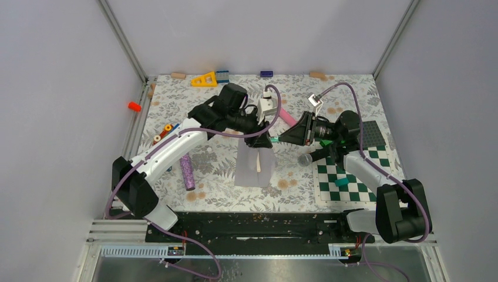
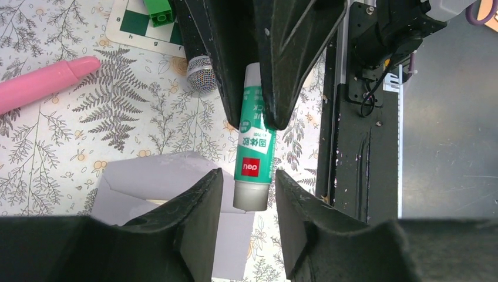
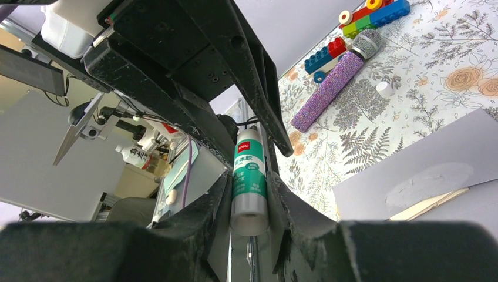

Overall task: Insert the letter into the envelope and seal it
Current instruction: Adjust the solid glue.

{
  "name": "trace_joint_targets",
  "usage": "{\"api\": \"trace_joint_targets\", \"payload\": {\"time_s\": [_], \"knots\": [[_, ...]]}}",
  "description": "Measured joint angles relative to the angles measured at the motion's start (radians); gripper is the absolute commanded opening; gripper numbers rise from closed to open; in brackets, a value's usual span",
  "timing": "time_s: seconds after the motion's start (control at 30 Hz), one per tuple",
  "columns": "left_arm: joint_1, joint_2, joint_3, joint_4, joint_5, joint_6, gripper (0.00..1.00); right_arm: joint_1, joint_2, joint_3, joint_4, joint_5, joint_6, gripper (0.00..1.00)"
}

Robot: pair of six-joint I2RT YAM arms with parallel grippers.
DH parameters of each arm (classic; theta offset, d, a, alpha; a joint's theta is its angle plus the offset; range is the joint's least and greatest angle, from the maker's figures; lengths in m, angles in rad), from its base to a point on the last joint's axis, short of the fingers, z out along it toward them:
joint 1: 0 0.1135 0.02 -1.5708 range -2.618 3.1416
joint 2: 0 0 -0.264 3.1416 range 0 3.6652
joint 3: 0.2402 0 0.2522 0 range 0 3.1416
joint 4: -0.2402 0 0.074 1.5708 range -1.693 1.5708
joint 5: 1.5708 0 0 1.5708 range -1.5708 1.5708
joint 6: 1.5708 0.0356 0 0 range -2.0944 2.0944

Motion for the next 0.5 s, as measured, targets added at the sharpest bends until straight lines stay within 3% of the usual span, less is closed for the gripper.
{"api": "trace_joint_targets", "payload": {"time_s": [0.5], "knots": [[0.009, 0.0, -0.002, 0.011, 0.06, -0.05, 0.34, -0.005, 0.018, -0.001, -0.003, -0.014, -0.002, 0.02]]}}
